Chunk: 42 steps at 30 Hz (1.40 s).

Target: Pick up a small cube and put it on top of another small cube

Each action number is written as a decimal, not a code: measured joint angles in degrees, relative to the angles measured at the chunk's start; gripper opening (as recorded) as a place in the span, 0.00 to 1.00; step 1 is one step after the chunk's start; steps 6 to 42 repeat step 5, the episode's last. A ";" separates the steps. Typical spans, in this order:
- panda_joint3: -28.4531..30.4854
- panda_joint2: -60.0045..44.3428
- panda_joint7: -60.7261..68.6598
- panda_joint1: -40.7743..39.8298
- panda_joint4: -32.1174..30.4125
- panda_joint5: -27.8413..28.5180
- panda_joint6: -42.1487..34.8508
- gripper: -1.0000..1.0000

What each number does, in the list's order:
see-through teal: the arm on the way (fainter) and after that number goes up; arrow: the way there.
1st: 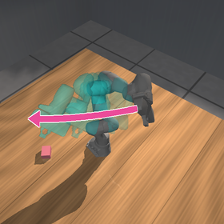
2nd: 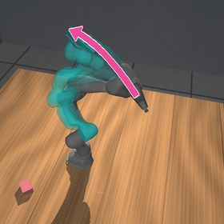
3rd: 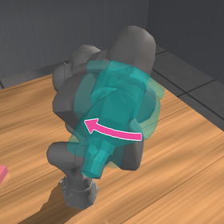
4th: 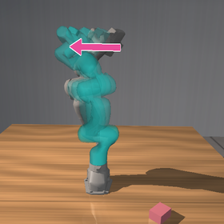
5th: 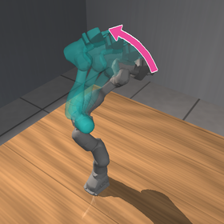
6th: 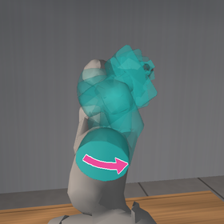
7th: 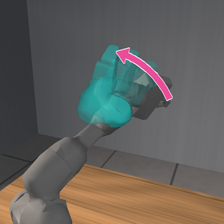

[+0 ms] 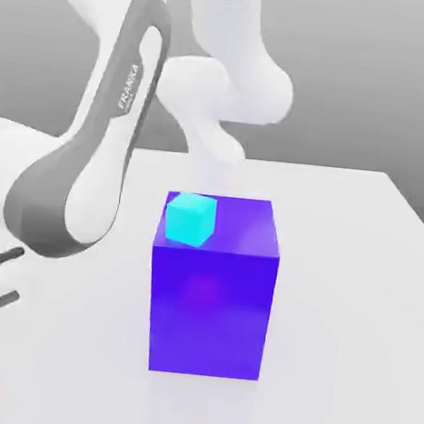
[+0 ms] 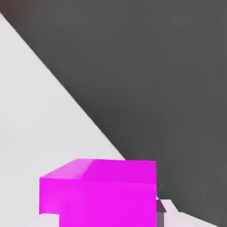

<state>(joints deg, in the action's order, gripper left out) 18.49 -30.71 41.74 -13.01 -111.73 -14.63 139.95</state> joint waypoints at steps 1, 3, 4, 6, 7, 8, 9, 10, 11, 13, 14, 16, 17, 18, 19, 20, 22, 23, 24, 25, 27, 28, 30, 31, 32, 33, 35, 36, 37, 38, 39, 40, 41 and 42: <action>-0.60 -2.23 0.94 -1.22 0.72 -0.94 1.48 0.00; -0.95 -3.64 1.52 -1.86 1.11 -1.60 2.45 1.00; -0.95 -3.64 1.52 -1.86 1.11 -1.60 2.45 1.00; -0.95 -3.64 1.52 -1.86 1.11 -1.60 2.45 1.00; -0.95 -3.64 1.52 -1.86 1.11 -1.60 2.45 1.00; -0.95 -3.64 1.52 -1.86 1.11 -1.60 2.45 1.00; -0.95 -3.64 1.52 -1.86 1.11 -1.60 2.45 1.00; -0.95 -3.64 1.52 -1.86 1.11 -1.60 2.45 1.00; -0.95 -3.64 1.52 -1.86 1.11 -1.60 2.45 1.00; -0.95 -3.64 1.52 -1.86 1.11 -1.60 2.45 1.00; -0.95 -3.64 1.52 -1.86 1.11 -1.60 2.45 1.00; -0.95 -3.64 1.52 -1.86 1.11 -1.60 2.45 1.00; -0.95 -3.64 1.52 -1.86 1.11 -1.60 2.45 1.00; -0.95 -3.64 1.52 -1.86 1.11 -1.60 2.45 1.00; -0.95 -3.64 1.52 -1.86 1.11 -1.60 2.45 1.00; -0.95 -3.64 1.52 -1.86 1.11 -1.60 2.45 1.00; -0.95 -3.64 1.52 -1.86 1.11 -1.60 2.45 1.00; -0.95 -3.64 1.52 -1.86 1.11 -1.60 2.45 1.00; -0.95 -3.64 1.52 -1.86 1.11 -1.60 2.45 1.00; -0.95 -3.64 1.52 -1.86 1.11 -1.60 2.45 1.00; -0.95 -3.64 1.52 -1.86 1.11 -1.60 2.45 1.00; -0.95 -3.64 1.52 -1.86 1.11 -1.60 2.45 1.00; -0.95 -3.64 1.52 -1.86 1.11 -1.60 2.45 1.00; -0.95 -3.64 1.52 -1.86 1.11 -1.60 2.45 1.00; -0.95 -3.64 1.52 -1.86 1.11 -1.60 2.45 1.00; -0.95 -3.64 1.52 -1.86 1.11 -1.60 2.45 1.00; -0.95 -3.64 1.52 -1.86 1.11 -1.60 2.45 1.00; -0.95 -3.64 1.52 -1.86 1.11 -1.60 2.45 1.00; -0.95 -3.64 1.52 -1.86 1.11 -1.60 2.45 1.00; -0.95 -3.64 1.52 -1.86 1.11 -1.60 2.45 1.00; -0.95 -3.64 1.52 -1.86 1.11 -1.60 2.45 1.00; -0.95 -3.64 1.52 -1.86 1.11 -1.60 2.45 1.00; -0.95 -3.64 1.52 -1.86 1.11 -1.60 2.45 1.00; -0.95 -3.64 1.52 -1.86 1.11 -1.60 2.45 1.00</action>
